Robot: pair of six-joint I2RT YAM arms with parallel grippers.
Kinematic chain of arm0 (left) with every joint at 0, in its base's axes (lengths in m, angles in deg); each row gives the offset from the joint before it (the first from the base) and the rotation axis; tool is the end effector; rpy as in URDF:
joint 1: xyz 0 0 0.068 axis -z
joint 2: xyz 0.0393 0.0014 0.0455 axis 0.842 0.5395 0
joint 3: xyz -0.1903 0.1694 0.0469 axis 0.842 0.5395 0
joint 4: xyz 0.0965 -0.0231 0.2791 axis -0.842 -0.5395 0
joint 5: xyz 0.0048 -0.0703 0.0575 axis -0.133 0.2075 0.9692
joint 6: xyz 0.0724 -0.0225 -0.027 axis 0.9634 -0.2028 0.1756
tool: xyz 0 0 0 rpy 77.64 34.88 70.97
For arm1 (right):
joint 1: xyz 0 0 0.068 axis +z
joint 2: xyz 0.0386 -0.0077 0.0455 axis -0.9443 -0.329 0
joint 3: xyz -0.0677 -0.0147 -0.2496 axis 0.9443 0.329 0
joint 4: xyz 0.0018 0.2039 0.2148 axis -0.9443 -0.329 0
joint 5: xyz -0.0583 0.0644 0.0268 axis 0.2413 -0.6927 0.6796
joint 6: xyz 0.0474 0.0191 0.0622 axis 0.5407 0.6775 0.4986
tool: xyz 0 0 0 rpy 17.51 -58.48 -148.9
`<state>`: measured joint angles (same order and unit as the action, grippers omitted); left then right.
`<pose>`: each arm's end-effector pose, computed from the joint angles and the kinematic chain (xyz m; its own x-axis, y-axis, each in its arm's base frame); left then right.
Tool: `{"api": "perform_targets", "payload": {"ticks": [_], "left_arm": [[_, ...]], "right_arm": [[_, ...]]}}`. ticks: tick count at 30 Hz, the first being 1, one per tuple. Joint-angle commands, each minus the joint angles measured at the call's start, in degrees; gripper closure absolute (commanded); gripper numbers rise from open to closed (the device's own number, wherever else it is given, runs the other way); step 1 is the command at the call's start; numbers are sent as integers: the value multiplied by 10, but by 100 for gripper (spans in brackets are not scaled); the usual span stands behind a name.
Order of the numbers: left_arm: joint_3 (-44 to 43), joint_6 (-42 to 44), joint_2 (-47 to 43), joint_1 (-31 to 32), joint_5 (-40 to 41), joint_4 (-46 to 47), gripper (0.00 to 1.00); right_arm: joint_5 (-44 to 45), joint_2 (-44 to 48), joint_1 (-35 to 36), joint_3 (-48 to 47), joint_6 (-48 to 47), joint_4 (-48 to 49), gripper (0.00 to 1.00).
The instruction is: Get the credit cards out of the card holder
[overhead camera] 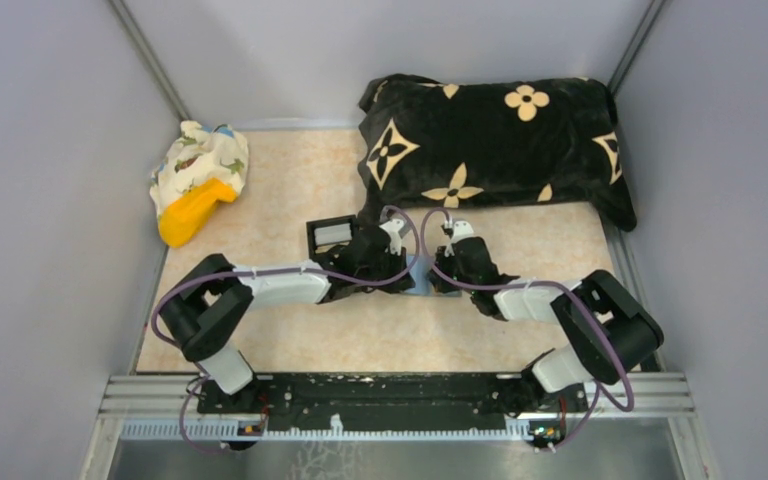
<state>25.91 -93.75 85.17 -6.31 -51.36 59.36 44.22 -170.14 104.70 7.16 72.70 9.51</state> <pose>0.2415 -0.3119 0.1078 -0.7388 0.1445 -0.6583 0.5397 0.7118 -0.4494 0.2510 0.1732 0.0731 -0.6747 0.0335 -0.7373 -0.3490 0.8658 0.3587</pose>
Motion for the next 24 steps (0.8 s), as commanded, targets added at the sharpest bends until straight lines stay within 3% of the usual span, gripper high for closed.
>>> {"api": "perform_targets", "payload": {"ticks": [1, 13, 24], "left_arm": [[8, -5, -13, 13, -25, 11, 100], [-21, -11, 43, 27, 9, 30, 100], [-23, -25, 88, 6, 18, 39, 100]], "right_arm": [[-4, -9, 6, -25, 8, 30, 100], [-19, -6, 6, -17, 15, 35, 100], [42, 34, 0, -10, 13, -10, 100]]}}
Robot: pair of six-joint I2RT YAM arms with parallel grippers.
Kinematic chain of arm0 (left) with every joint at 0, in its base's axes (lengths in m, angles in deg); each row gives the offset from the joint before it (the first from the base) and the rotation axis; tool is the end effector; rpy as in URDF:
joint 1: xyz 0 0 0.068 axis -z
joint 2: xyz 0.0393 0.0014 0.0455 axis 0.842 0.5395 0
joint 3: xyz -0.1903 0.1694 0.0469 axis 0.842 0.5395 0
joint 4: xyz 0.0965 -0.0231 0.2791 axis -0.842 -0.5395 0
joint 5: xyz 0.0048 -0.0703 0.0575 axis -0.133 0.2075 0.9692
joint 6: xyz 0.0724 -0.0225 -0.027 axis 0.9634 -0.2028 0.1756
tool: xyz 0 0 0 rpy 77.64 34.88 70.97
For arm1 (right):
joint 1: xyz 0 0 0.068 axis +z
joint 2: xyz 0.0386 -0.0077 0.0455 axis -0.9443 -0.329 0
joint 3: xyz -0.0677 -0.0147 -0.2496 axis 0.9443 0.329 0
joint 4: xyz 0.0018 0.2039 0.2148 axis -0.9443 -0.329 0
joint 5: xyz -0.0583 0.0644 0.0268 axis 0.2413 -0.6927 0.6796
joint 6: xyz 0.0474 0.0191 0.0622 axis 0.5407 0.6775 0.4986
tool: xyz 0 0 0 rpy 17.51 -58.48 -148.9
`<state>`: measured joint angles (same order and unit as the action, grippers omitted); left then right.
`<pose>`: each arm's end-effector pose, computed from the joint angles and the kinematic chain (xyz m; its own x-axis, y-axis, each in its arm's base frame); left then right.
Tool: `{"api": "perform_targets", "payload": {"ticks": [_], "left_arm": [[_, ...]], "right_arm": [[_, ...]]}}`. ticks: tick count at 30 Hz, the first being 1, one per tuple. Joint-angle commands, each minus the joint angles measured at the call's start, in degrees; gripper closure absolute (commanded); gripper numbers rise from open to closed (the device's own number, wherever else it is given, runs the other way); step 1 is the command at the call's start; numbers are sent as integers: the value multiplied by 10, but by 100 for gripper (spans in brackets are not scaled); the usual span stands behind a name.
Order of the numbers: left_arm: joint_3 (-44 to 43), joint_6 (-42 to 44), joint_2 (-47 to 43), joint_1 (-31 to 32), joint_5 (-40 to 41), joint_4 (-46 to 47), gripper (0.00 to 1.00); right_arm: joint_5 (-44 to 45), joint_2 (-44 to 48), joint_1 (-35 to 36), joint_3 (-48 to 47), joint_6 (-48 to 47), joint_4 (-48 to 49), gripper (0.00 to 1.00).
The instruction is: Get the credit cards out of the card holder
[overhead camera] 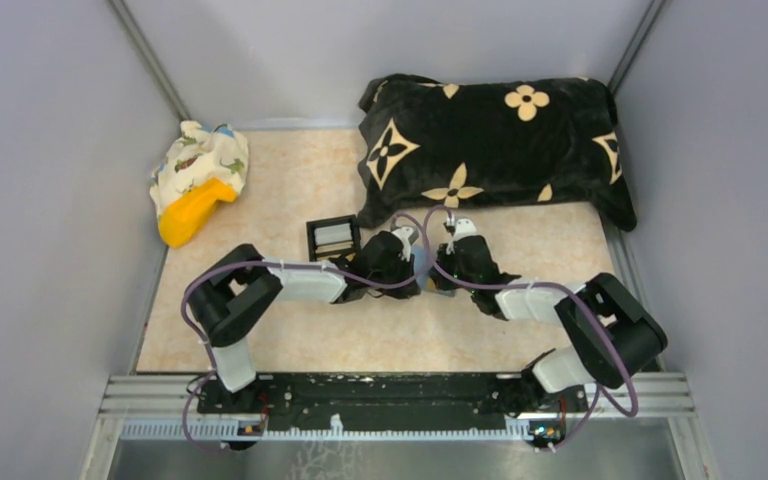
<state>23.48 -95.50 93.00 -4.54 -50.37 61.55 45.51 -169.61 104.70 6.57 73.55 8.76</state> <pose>0.2399 -0.3280 0.0742 -0.7687 0.1681 -0.6171 0.5177 0.7301 -0.4460 0.2538 0.1731 0.0774 -0.6697 0.0536 -0.7407 -0.3274 0.8739 0.3593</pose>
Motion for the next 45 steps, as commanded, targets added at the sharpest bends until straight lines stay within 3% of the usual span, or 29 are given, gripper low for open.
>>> {"api": "perform_targets", "payload": {"ticks": [1, 26, 45], "left_arm": [[6, -9, 10, -14, 9, 21, 100], [8, -16, -32, -29, -8, 34, 100], [10, -18, -28, -29, 47, 50, 100]], "right_arm": [[29, 31, -3, -3, 5, -4, 100], [1, -23, -13, -19, 10, 31, 100], [44, 110, -20, 23, 15, 4, 100]]}}
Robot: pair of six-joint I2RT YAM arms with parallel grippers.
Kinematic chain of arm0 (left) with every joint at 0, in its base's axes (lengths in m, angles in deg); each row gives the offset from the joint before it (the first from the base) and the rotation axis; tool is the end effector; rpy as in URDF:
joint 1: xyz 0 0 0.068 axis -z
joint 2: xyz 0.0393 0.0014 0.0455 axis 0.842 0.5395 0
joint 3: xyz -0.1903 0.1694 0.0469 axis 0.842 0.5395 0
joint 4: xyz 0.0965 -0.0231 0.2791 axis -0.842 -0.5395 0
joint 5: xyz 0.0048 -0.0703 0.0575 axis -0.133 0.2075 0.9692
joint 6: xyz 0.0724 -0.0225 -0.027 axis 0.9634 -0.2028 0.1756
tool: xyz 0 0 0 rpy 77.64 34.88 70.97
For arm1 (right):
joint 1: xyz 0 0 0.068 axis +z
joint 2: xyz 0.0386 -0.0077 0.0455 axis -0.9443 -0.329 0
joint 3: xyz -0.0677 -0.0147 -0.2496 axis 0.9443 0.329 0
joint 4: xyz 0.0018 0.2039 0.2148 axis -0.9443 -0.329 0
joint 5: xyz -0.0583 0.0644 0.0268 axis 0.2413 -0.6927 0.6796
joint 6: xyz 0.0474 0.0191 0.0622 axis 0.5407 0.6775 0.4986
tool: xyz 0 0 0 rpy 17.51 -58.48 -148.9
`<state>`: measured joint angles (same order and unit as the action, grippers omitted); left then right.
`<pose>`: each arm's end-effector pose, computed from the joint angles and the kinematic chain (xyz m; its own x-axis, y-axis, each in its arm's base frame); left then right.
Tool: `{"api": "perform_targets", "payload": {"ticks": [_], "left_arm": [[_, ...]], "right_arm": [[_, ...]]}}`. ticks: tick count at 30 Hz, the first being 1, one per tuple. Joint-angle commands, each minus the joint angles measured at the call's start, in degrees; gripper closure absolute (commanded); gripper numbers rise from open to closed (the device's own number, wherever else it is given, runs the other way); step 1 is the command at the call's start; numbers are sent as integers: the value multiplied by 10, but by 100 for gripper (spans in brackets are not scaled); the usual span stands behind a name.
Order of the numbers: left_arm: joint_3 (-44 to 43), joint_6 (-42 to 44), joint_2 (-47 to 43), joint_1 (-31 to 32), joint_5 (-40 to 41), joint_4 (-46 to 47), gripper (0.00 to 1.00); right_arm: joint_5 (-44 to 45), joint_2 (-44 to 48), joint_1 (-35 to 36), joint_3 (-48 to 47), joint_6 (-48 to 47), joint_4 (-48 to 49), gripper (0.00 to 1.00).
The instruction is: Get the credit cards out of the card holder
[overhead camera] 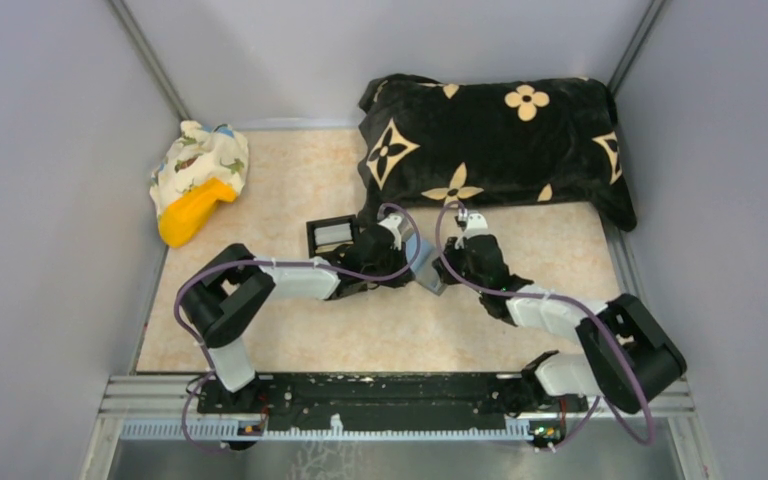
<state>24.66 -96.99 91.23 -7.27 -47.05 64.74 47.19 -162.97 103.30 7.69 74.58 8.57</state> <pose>0.2587 -0.3140 0.0854 -0.7475 0.0596 -0.6615 0.4596 0.7655 -0.4504 0.2567 0.1637 0.1036 -0.6049 0.1298 -0.7857 -0.3047 0.8738 0.3789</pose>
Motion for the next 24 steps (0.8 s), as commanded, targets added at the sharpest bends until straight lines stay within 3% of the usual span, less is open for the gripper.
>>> {"api": "perform_targets", "payload": {"ticks": [1, 12, 17, 24], "left_arm": [[-3, -4, -10, -2, 14, 19, 100], [-13, -1, -13, -3, 23, 24, 100], [-22, -1, -16, -15, 89, 4, 100], [-33, 10, -17, -55, 118, -7, 100]], "right_arm": [[29, 49, -7, 14, 4, 2, 99], [29, 40, -10, 40, 16, -6, 99], [28, 19, -11, 40, 20, 5, 99], [13, -35, -17, 33, 25, 27, 99]]}}
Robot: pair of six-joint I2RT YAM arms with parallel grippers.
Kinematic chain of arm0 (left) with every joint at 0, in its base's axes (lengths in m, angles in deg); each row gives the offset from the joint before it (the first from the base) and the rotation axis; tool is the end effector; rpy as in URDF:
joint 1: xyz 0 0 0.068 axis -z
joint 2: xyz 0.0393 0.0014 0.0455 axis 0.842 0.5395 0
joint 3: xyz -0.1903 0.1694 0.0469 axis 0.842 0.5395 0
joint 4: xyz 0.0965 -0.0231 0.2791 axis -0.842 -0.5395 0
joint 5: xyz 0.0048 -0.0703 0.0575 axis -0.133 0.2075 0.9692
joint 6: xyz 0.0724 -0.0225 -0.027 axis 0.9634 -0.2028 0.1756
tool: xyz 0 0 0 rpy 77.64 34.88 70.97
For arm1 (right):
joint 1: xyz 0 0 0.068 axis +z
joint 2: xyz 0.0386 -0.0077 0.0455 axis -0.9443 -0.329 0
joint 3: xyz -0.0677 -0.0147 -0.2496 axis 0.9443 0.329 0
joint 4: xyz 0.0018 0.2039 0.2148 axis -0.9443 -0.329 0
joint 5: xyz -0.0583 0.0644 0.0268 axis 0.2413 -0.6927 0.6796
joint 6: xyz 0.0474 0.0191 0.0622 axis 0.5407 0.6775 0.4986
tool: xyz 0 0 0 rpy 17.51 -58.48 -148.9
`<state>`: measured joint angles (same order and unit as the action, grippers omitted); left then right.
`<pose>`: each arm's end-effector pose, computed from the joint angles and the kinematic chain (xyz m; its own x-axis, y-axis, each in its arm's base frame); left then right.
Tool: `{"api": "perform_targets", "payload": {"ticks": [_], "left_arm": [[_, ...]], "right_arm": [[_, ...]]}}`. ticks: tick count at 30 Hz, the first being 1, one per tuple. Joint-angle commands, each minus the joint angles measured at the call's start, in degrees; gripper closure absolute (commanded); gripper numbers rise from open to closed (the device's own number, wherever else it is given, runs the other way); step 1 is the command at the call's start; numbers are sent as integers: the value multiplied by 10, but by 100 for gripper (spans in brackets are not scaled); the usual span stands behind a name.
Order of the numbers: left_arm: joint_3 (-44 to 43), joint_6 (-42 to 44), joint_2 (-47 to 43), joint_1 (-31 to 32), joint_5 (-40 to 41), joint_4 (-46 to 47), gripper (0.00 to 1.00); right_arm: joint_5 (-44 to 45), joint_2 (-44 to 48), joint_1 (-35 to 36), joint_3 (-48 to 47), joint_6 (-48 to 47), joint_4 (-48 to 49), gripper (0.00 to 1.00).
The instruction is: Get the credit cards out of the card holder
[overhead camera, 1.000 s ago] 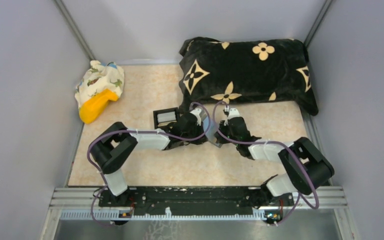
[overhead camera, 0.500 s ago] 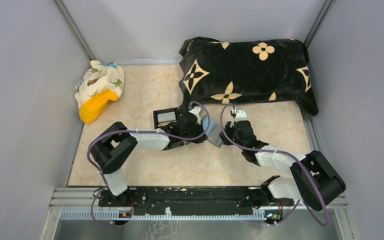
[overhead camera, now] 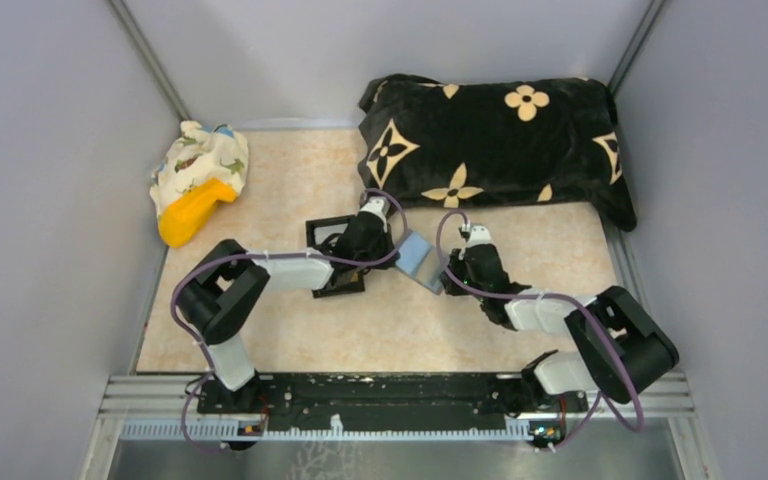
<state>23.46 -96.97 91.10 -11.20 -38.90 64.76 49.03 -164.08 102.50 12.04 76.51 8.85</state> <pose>0.2906 -0.2927 0.0936 -0.6944 -0.0460 -0.7181 0.3436 0.8556 -0.3871 0.2428 0.1474 0.0733 -0.6598 0.1382 -0.7387 -0.2215 0.9035 0.3669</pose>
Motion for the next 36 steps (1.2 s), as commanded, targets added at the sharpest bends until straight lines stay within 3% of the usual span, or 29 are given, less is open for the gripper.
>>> {"api": "perform_targets", "payload": {"ticks": [1, 10, 36], "left_arm": [[-30, 13, -11, -16, 37, -9, 100], [-72, 16, 50, -19, 14, -25, 100], [-65, 15, 100, -22, -32, -25, 100]], "right_arm": [[-8, -28, -10, -11, 7, 28, 99], [-29, -40, -25, -12, 6, 39, 99], [-71, -128, -43, -84, 2, 70, 100]]}}
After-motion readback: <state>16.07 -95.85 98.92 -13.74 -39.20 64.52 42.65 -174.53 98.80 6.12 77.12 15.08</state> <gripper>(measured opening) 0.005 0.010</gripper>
